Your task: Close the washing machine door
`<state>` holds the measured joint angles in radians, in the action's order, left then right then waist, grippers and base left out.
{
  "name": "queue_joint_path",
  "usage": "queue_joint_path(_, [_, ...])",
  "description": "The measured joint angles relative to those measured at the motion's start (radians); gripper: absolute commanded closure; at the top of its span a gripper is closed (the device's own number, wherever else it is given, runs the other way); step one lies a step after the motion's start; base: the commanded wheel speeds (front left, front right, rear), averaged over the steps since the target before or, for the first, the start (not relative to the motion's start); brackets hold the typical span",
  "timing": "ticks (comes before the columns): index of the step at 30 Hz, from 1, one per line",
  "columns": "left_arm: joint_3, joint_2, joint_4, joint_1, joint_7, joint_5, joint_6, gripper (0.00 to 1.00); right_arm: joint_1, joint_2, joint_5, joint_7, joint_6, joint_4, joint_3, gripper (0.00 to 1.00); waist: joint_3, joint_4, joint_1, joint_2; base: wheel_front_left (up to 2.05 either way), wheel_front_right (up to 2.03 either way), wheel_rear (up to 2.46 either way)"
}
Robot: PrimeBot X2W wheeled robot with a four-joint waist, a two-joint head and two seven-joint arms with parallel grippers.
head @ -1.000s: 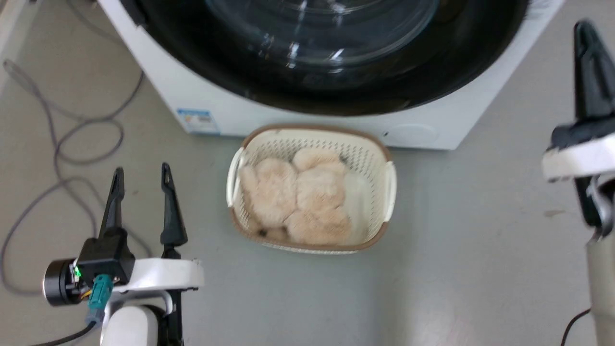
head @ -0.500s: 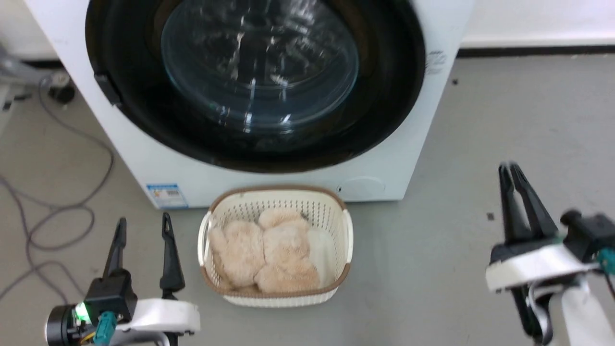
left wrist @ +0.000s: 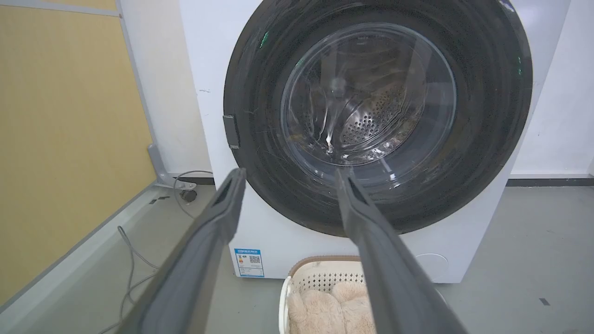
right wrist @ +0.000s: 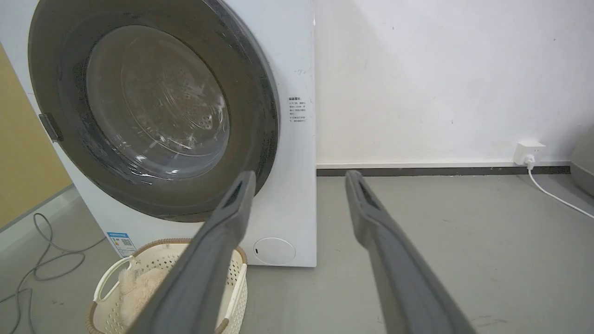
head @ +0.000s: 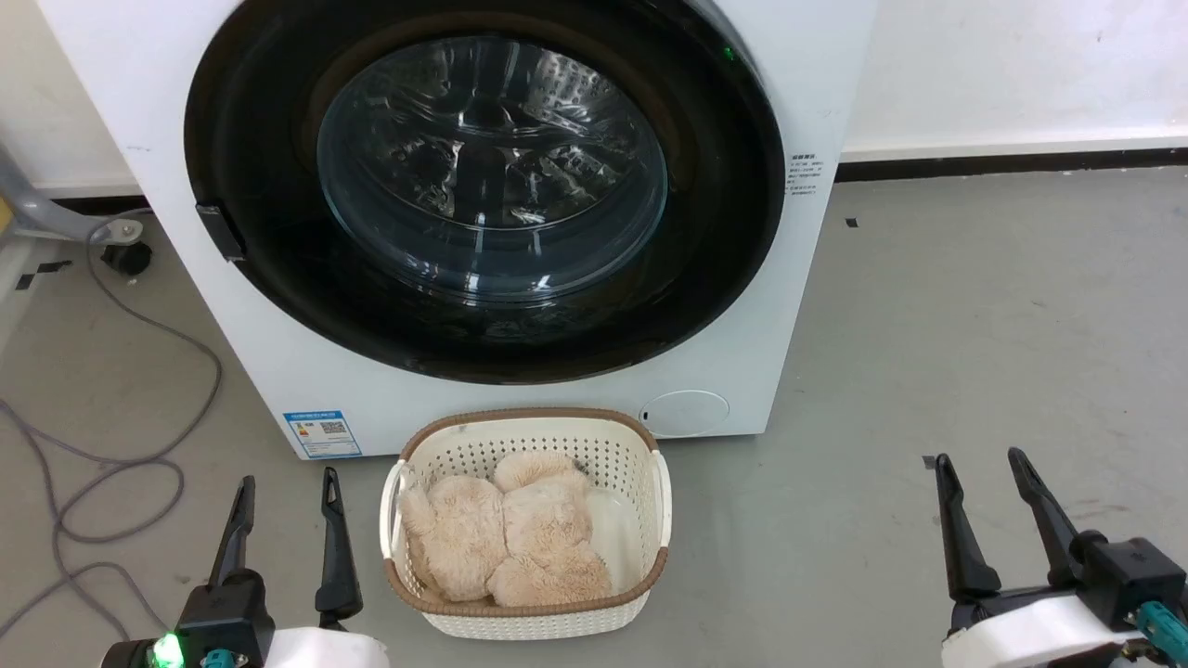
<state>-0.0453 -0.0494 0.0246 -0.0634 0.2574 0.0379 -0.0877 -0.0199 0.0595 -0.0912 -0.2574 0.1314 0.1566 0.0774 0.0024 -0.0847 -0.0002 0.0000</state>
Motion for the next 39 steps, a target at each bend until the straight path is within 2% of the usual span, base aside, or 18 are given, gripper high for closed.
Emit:
queue_joint_path(3, [0.002,0.0,0.001,0.0,0.0,0.005,0.002,0.0,0.012,-0.002,0.0,0.0,0.0,-0.007,0.003,0.0,-0.003,0.003,0.0,0.0,0.0,0.0,0.0])
queue_joint_path(4, [0.002,0.0,0.001,0.0,0.0,0.01,0.002,1.0,0.013,-0.003,0.001,0.0,0.0,-0.008,0.005,1.0,-0.003,0.004,0.0,0.0,0.0,0.0,0.0])
queue_joint_path(39, [0.011,0.0,-0.001,0.003,-0.061,0.006,0.02,1.0,0.012,-0.003,0.014,0.062,0.0,-0.036,-0.015,1.0,-0.003,0.024,0.0002,0.0,0.0,0.0,0.0])
